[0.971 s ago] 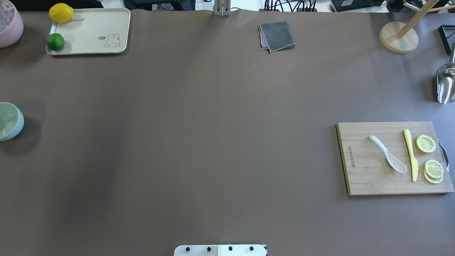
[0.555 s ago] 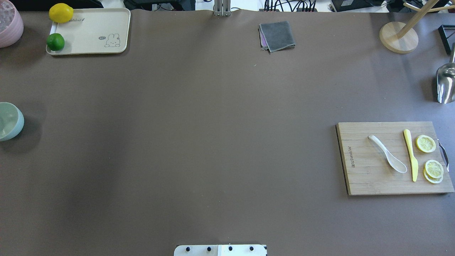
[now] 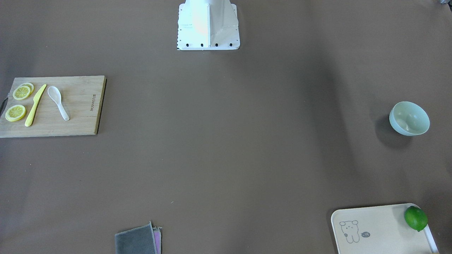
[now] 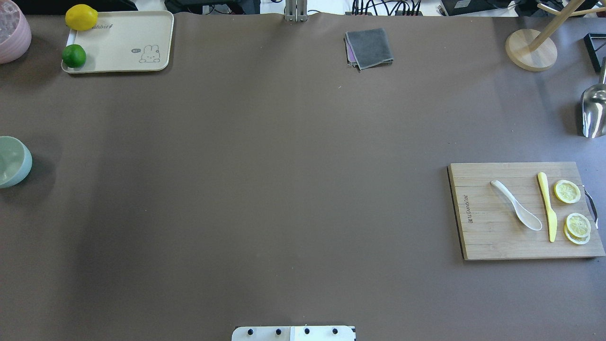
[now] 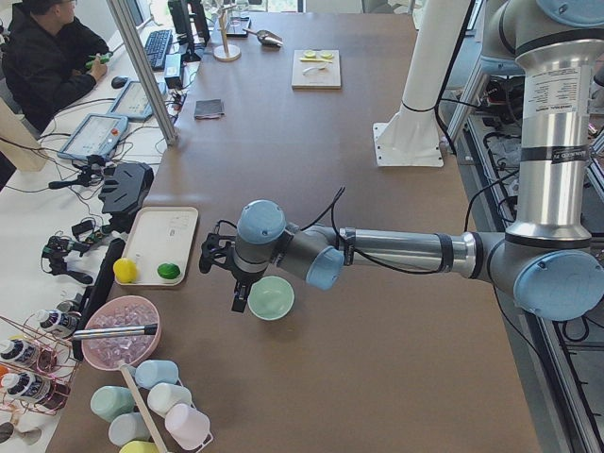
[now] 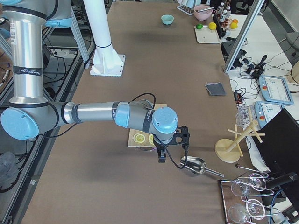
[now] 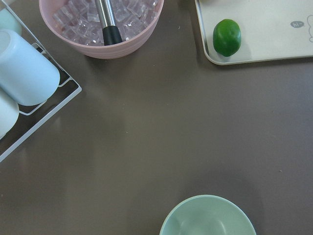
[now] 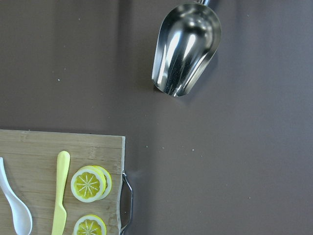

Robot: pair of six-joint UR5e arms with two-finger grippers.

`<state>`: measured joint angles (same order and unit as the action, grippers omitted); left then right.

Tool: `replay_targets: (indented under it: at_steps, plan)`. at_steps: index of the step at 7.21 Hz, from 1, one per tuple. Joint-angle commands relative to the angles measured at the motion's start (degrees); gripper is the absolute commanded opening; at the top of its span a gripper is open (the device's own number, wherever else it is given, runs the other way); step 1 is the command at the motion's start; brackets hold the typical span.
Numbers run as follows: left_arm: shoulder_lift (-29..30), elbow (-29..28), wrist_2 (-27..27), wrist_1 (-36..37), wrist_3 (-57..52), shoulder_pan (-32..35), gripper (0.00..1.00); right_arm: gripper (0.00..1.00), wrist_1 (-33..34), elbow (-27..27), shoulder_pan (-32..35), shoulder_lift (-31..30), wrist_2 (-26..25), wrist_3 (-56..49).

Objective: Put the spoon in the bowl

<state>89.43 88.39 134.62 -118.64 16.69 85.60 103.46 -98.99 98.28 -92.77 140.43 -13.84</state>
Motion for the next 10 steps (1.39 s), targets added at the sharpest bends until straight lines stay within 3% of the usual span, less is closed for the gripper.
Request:
replay_targets:
  at_steps: [1,2,4,8,9,10]
  plan:
    - [1.45,-9.06,-0.06,-9.87,0.71,-2.36,0.99,1.0,-2.28,1.86,-0.1,0.66,1.16,0.13]
    - [1.36,-13.98,0.03,-16.55,2.72,-5.33,0.99,1.0,-4.38,2.91,-0.1,0.49,1.6,0.22]
    - [0.75,-17.19,0.12,-24.6,9.47,-9.99,0.99,1.0,-4.84,3.54,-0.1,0.84,2.04,3.27]
    - [-0.13,-18.07,0.29,-24.97,9.68,-13.18,0.97,1.0,-4.76,3.98,-0.1,0.93,2.05,3.82]
    - [-0.13,-18.16,0.29,-24.88,9.59,-13.35,0.91,1.0,-4.76,4.59,-0.1,1.01,3.44,3.91]
    - [-1.0,-18.08,0.47,-25.14,9.5,-13.44,0.38,1.0,-4.84,4.86,-0.1,1.01,5.45,3.83]
